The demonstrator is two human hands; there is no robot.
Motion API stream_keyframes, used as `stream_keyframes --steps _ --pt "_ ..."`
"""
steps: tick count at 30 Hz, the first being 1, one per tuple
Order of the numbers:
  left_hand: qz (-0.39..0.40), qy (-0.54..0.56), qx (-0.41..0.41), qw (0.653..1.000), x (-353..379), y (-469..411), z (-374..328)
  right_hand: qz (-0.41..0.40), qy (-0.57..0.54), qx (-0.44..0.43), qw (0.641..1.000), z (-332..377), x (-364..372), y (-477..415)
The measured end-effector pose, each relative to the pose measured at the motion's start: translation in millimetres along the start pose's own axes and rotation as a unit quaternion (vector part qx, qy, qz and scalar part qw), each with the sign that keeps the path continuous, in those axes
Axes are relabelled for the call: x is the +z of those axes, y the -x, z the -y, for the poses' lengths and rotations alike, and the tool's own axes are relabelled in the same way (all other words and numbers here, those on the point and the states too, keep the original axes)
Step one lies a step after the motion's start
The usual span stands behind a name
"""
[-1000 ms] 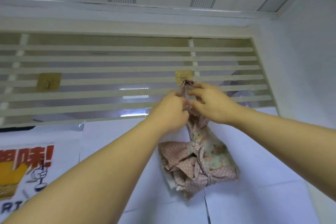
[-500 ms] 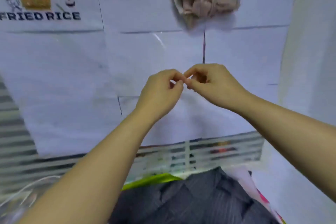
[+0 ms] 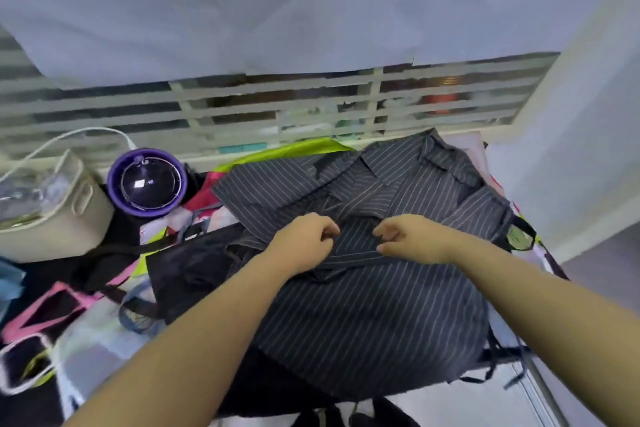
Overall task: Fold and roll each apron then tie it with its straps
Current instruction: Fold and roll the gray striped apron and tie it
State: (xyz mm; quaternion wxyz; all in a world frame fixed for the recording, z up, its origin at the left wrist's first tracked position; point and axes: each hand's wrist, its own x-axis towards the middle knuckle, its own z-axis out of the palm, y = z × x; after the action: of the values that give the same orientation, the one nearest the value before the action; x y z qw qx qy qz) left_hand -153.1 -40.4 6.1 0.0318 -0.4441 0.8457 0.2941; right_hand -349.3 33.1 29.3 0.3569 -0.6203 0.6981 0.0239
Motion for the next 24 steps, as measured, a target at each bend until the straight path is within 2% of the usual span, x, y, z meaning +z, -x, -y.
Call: stream_keyframes --steps 2,4,6,8,11,15,17,19,20,21,24 --pt "0.068 -0.045 -0.008 0.997 18 0 17 0.015 -0.002 0.047 0.999 -20 22 -7" --pt "0.114 -0.081 -0.014 0.990 36 1 33 -0.010 -0.002 0.081 0.997 -37 43 -13" --pt "0.114 -0.114 -0.016 0.987 50 1 45 -0.032 0.030 0.090 0.995 -49 58 -17" --pt "0.070 -0.133 -0.012 0.989 59 -1 54 -0.065 0.067 0.080 0.992 -57 66 -20" --pt "0.029 -0.075 -0.001 0.997 56 -3 58 -0.127 0.017 0.045 0.991 -62 64 -25" --pt "0.042 0.078 0.014 0.996 28 3 37 -0.184 -0.079 0.000 0.980 -44 31 -14" --pt "0.068 0.111 0.028 0.991 6 8 21 -0.128 -0.077 -0.020 0.989 -36 3 -4" --pt "0.093 0.122 0.051 0.987 -20 16 6 -0.003 -0.086 -0.015 0.996 -25 -23 6" --pt "0.099 0.125 0.067 0.985 -31 22 -1 0.035 -0.100 -0.007 0.994 -23 -33 11" --pt "0.094 0.127 0.083 0.984 -44 28 -5 0.032 -0.110 -0.008 0.993 -18 -43 13" --pt "0.026 0.150 0.119 0.981 -80 45 -11 -0.137 -0.098 -0.032 0.985 -14 -56 7"
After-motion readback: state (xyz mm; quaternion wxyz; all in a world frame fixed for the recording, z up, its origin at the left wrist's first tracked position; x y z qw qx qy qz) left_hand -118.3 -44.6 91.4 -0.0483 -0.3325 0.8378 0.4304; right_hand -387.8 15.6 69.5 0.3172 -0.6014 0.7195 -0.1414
